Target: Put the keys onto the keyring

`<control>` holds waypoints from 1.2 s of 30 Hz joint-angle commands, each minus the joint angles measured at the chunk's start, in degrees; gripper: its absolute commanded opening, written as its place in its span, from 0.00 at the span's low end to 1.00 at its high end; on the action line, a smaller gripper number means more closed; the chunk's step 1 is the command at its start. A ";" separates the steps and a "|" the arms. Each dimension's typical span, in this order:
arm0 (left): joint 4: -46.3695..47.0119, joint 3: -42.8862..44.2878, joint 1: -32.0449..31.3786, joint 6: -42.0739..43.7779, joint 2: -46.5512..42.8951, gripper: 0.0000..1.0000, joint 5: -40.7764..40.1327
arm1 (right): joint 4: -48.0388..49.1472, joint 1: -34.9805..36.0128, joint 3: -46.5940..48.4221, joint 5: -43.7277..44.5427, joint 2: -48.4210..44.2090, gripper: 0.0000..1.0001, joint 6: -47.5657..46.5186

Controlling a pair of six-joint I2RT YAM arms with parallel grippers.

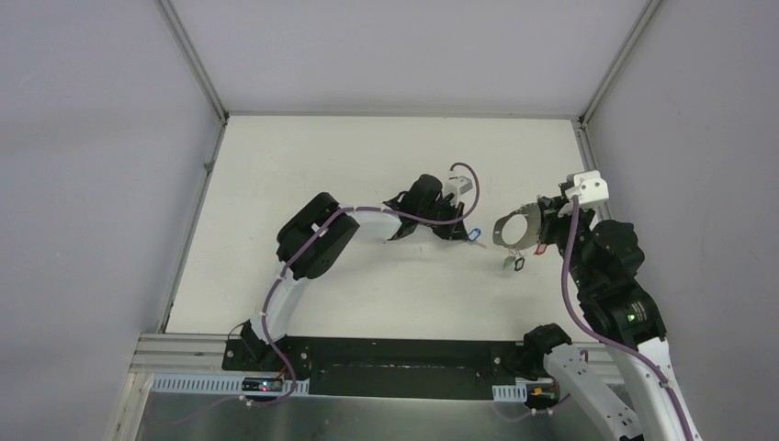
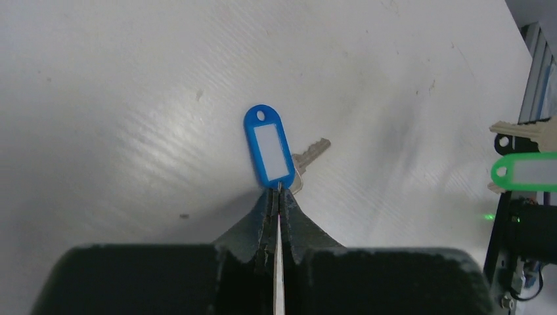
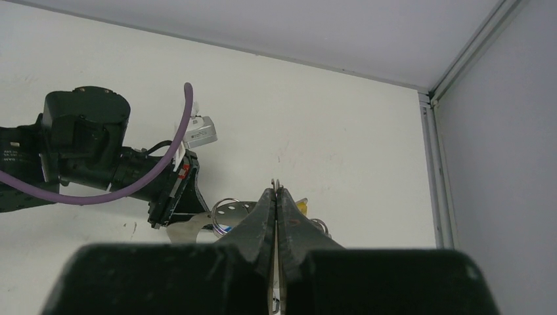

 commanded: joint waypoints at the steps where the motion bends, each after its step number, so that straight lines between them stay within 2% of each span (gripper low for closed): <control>1: -6.15 -3.48 1.43 5.40 -11.55 0.00 -1.70 | 2.53 -0.18 2.53 -6.31 1.61 0.00 1.04; 13: -27.24 -16.38 3.76 16.35 -42.32 0.00 -9.46 | -1.85 -0.13 3.14 -32.75 7.29 0.00 2.53; 20: -34.61 -23.77 3.76 20.09 -61.28 0.00 -12.72 | 2.35 -0.13 -0.49 -49.54 8.16 0.00 1.36; 24: -34.89 -28.32 3.76 22.33 -71.99 0.00 -10.05 | 3.30 -0.16 -0.49 -56.83 11.24 0.00 1.85; 28: -34.89 -30.92 3.76 26.45 -78.87 0.00 -5.07 | 4.46 -0.17 -0.83 -65.13 13.88 0.00 1.04; 32: -34.85 -30.81 3.82 26.70 -81.25 0.00 0.44 | 8.21 0.09 -3.10 -69.55 14.44 0.00 0.95; 36: -34.85 -29.60 3.72 25.07 -80.00 0.00 4.97 | 12.44 0.41 -4.69 -72.11 15.09 0.00 1.61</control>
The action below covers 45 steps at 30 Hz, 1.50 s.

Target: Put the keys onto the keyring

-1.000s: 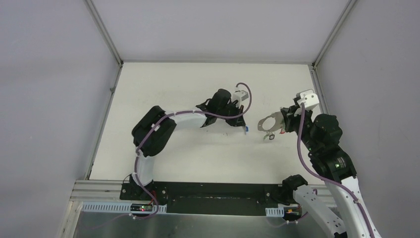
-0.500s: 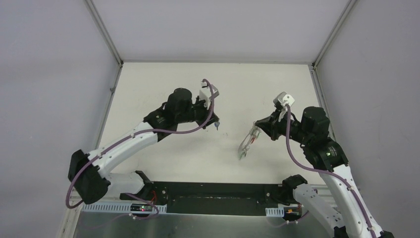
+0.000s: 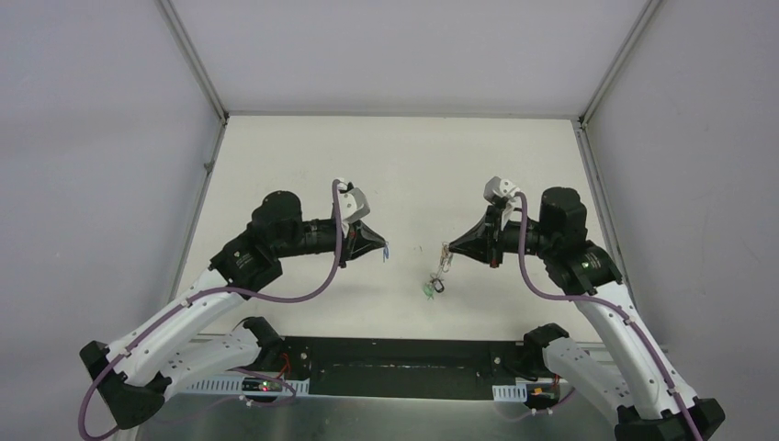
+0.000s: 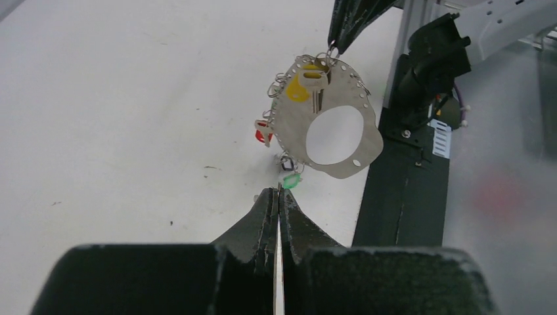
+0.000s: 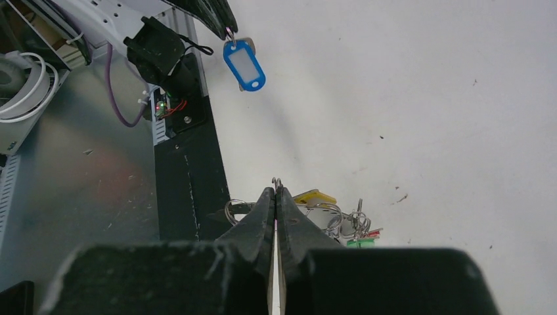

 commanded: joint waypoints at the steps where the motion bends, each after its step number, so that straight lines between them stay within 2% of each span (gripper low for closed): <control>1: 0.38 1.35 -0.29 -0.18 1.74 0.00 8.01 | 9.77 0.66 -0.53 -8.17 0.35 0.00 0.39; 12: 0.47 4.40 -5.90 3.61 6.36 0.00 10.77 | 11.03 6.75 -1.45 -10.86 3.32 0.00 -4.50; 18: 0.85 4.96 -8.27 3.30 7.05 0.00 9.97 | 10.34 10.96 -2.46 -9.79 2.89 0.00 -12.62; 30: 2.51 4.73 -13.35 1.06 7.30 0.00 4.43 | 9.97 19.57 -6.00 10.28 -4.70 0.00 -27.38; 35: 3.11 6.25 -15.62 -1.77 9.29 0.00 -0.12 | 10.59 21.54 -6.33 13.88 -5.28 0.00 -29.58; 45: 1.67 8.61 -17.01 -9.49 13.20 0.00 -8.75 | 12.35 23.39 -6.11 16.10 -4.95 0.00 -26.10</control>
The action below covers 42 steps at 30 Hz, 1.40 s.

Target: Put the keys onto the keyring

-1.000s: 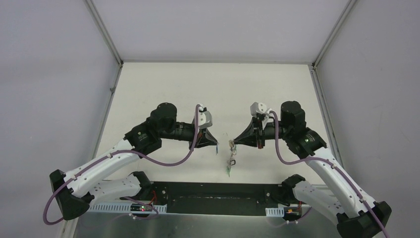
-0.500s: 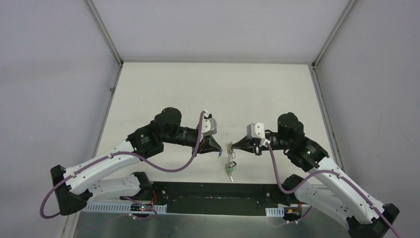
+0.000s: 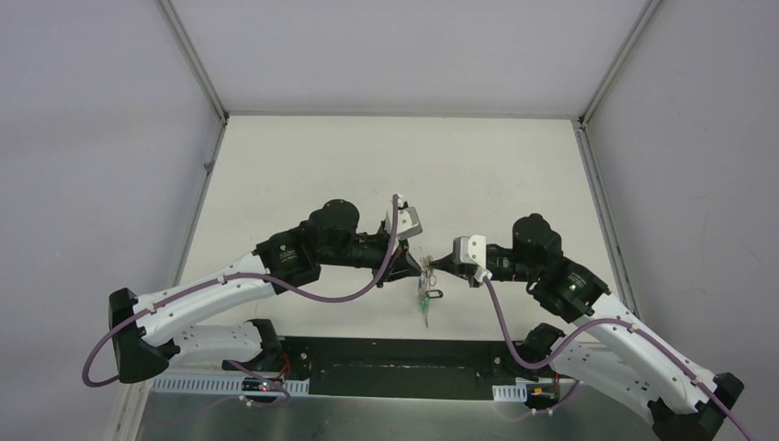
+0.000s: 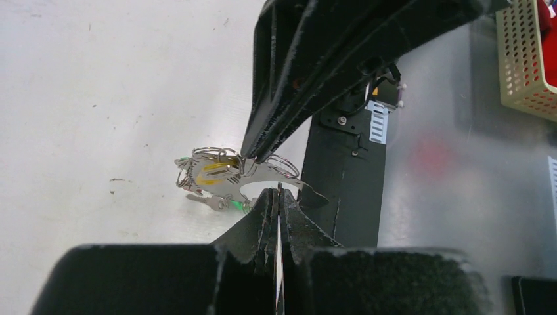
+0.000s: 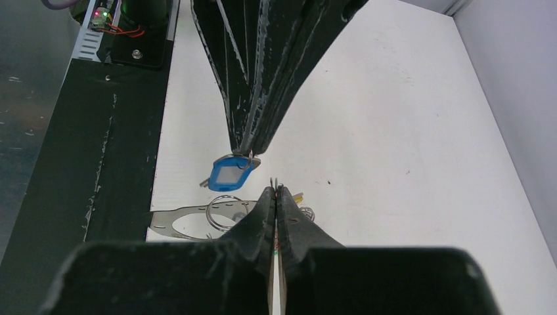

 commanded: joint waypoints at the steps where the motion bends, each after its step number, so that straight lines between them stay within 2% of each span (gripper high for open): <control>1: 1.21 3.15 -0.68 -3.69 0.39 0.00 -5.78 | 5.23 0.73 0.64 1.06 -0.50 0.00 1.08; 19: 1.14 4.22 -1.07 -4.38 2.55 0.00 -5.51 | 5.57 1.66 0.74 1.30 0.04 0.00 2.49; 42: -2.05 1.06 -1.17 -3.89 0.95 0.00 -12.64 | 6.97 1.92 0.63 1.00 -0.91 0.00 4.18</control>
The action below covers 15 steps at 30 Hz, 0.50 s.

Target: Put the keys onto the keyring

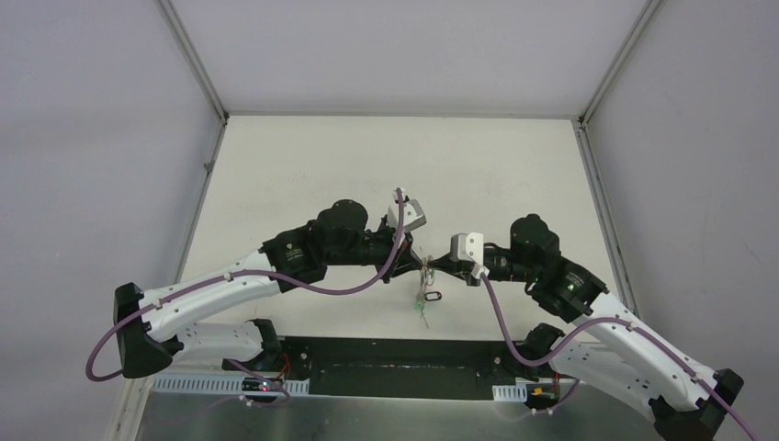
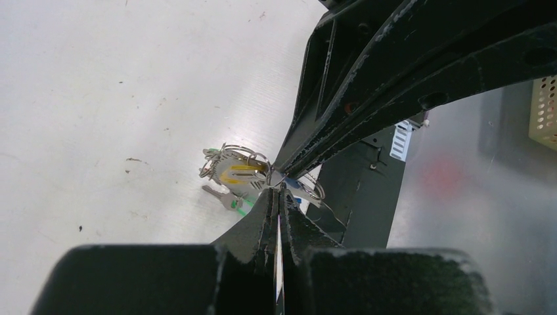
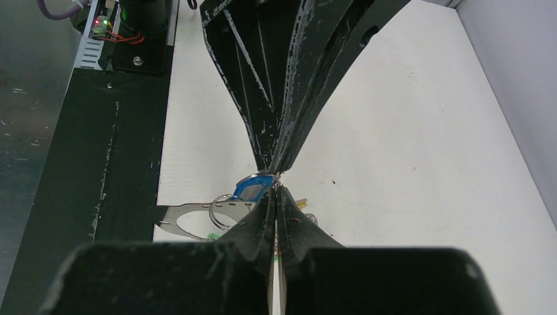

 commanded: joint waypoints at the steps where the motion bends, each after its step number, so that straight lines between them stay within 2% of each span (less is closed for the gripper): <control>1: -0.55 -0.69 -0.14 0.21 -1.64 0.00 -3.03 | 6.00 0.37 0.57 -1.29 -1.50 0.00 1.15; 15: -0.71 -1.11 -0.14 1.15 -1.98 0.00 -3.76 | 7.58 0.37 0.17 -2.34 -2.26 0.00 2.97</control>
